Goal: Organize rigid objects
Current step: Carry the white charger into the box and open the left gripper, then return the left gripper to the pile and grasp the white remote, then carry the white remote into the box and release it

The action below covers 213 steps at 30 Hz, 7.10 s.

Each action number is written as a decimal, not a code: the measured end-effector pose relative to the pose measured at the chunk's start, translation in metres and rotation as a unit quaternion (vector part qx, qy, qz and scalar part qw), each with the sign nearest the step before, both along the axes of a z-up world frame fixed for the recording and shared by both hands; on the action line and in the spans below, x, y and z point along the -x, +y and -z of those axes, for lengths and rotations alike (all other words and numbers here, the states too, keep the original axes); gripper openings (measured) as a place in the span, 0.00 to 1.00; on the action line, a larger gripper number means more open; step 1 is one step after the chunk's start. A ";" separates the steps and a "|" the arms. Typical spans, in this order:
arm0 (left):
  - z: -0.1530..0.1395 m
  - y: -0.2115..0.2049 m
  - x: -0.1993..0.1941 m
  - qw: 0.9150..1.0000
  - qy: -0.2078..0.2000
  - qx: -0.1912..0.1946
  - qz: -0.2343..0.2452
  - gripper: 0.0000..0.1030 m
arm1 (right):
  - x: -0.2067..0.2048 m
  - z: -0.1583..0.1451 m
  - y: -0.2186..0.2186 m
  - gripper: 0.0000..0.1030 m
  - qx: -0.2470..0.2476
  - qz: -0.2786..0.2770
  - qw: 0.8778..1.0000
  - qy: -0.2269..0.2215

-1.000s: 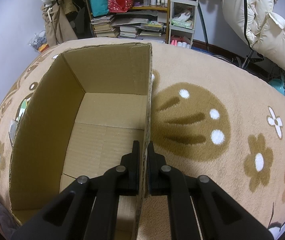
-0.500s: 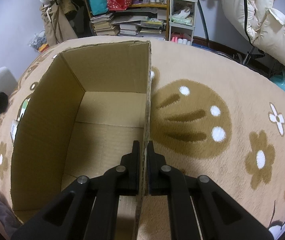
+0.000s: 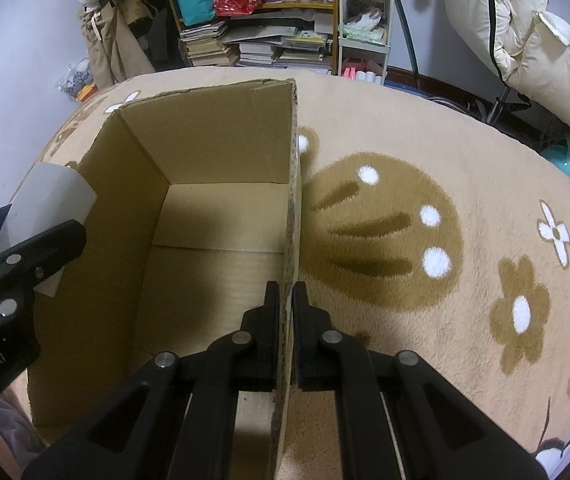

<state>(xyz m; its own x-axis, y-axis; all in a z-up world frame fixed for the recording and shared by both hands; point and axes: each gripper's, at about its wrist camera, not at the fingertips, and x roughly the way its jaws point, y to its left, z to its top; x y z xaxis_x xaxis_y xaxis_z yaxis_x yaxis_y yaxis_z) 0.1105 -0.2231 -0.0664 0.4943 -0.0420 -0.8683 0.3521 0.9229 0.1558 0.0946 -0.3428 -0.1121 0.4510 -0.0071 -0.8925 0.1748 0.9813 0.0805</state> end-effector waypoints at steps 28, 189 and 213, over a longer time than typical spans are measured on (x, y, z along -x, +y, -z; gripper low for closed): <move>-0.033 0.069 0.005 0.996 -0.074 -0.038 -0.045 0.97 | -0.002 -0.001 -0.004 0.07 -0.002 0.004 1.000 0.000; -0.081 0.043 0.036 0.994 -0.068 0.055 -0.071 0.38 | 0.000 0.008 -0.002 0.07 0.003 -0.002 1.000 0.008; -0.046 0.005 0.000 0.996 -0.001 0.075 -0.047 0.38 | 0.000 0.009 0.008 0.07 0.001 -0.003 1.000 0.007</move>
<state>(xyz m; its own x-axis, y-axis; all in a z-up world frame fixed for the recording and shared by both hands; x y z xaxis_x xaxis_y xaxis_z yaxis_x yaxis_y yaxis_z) 0.1104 -0.2184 -0.0205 0.5039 -0.1245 -0.8547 0.2629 0.9647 0.0144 0.0947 -0.3346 -0.1216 0.4380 -0.0069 -0.8989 0.1702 0.9825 0.0753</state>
